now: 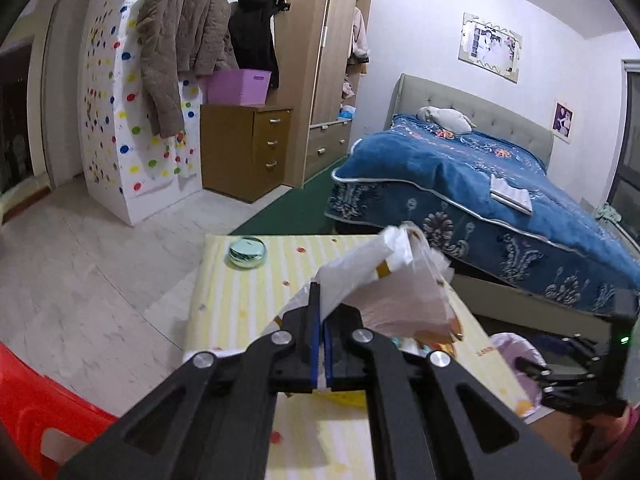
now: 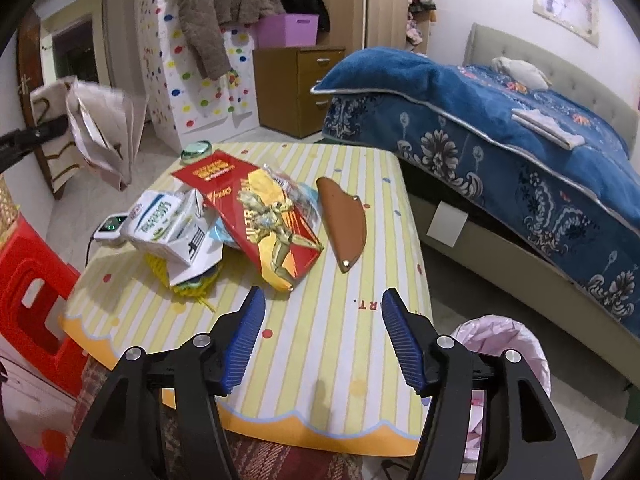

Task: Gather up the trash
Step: 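Grasp the flat cardboard piece with the right gripper while the left gripper holds the paper bag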

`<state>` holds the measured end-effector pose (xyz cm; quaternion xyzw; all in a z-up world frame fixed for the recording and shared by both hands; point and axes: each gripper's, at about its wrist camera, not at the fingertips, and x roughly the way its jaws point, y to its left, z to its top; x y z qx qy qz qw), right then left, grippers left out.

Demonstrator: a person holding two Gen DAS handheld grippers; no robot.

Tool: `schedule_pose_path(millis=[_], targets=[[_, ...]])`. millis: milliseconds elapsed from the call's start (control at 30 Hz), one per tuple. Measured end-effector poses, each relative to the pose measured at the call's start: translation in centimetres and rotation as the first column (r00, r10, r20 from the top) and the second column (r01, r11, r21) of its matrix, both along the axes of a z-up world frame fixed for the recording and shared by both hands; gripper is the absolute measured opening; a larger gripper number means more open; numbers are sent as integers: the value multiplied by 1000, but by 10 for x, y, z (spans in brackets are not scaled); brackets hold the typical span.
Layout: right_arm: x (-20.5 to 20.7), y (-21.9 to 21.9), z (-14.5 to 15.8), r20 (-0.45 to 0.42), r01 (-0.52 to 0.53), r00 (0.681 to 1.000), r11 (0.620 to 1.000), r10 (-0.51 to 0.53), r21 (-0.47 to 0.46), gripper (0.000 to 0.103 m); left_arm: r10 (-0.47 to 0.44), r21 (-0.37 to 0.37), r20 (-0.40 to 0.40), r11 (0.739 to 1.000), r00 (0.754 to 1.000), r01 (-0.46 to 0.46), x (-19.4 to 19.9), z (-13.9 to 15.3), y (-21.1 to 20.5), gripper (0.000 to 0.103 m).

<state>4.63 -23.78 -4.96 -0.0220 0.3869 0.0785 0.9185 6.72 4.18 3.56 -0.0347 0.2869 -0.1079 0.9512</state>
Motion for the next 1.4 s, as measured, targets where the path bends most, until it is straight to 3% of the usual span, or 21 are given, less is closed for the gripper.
schedule_pose_path(millis=[367,633,733,833,900,1167,1400], targets=[[41,49,-34,-14,-137,991,986,136,-97,62,24,7,5,1000,1000,-24,4,-1,-8,0],[78,69,-63,-48,-188,982,956,181,-224,62,52,-3,-3,999,999,-52,10,-8,8,0],[80,68,-67,-54,-191,982,945,183,-266,57,55,-15,-8,998,998,-55,10,-10,12,0],[73,65,-64,-51,-202,979,941,195,-273,43,55,-18,-9,998,998,-55,9,-11,14,0],[70,62,-60,-56,-210,978,945,202,-253,27,55,-25,-9,998,998,-56,7,-12,15,0],[56,55,-23,-8,-198,980,972,199,-125,3,64,-32,1,997,998,-64,-2,-9,20,0],[56,46,-2,48,-73,996,994,77,-76,0,86,-34,3,996,996,-86,-11,-10,22,0]])
